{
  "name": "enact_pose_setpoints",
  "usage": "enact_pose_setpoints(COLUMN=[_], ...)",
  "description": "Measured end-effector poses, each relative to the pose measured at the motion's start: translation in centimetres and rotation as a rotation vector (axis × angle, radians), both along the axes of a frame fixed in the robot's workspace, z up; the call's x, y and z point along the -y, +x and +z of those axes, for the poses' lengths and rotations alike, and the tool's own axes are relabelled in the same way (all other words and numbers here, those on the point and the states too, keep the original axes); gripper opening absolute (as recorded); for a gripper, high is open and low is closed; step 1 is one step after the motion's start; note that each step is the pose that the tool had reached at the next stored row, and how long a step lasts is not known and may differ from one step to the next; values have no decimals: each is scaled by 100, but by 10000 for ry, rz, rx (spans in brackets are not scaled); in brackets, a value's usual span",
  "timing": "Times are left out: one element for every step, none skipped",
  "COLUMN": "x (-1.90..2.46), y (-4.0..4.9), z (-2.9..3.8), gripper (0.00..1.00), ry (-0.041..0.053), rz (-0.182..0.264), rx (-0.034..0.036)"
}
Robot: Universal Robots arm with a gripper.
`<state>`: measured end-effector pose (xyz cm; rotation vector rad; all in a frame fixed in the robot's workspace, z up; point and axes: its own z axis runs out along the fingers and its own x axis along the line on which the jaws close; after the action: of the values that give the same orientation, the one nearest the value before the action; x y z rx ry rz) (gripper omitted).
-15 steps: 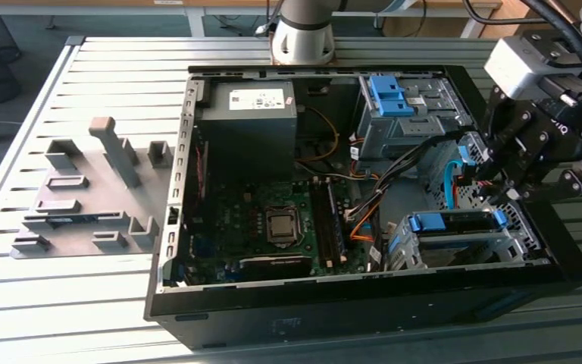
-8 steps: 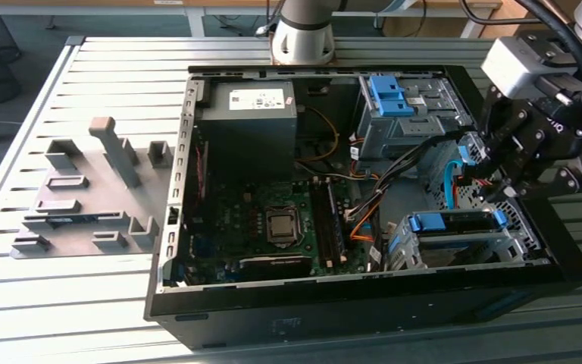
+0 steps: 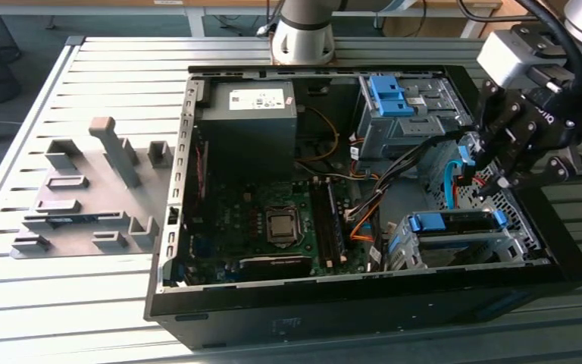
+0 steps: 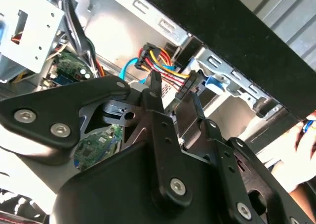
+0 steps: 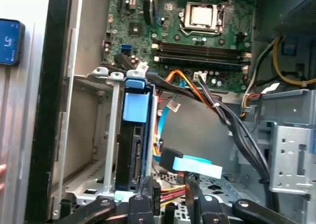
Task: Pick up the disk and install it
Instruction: 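Insert the first disk wire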
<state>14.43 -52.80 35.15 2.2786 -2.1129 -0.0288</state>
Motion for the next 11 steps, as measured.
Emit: enact_pose_setpoints(x=[0,0,0,-1,-2,-3,-3,-3,-3,-3,-4], y=[3,6,7,10,13,16,16,16,17,19,19], z=[-2,-4,-8,-11,-14,-15,-17,-18,-20,-23,-27], gripper=[40,40,40,40,40,40,40,40,40,40,40], ry=[-91,-163,-208,-239,-248,-250,-252,-253,-252,-249,-248], rz=[0,1,0,2,3,3,2,1,1,3,7], rx=[-1,-1,-1,-1,-1,-1,-1,-1,-1,-1,-1])
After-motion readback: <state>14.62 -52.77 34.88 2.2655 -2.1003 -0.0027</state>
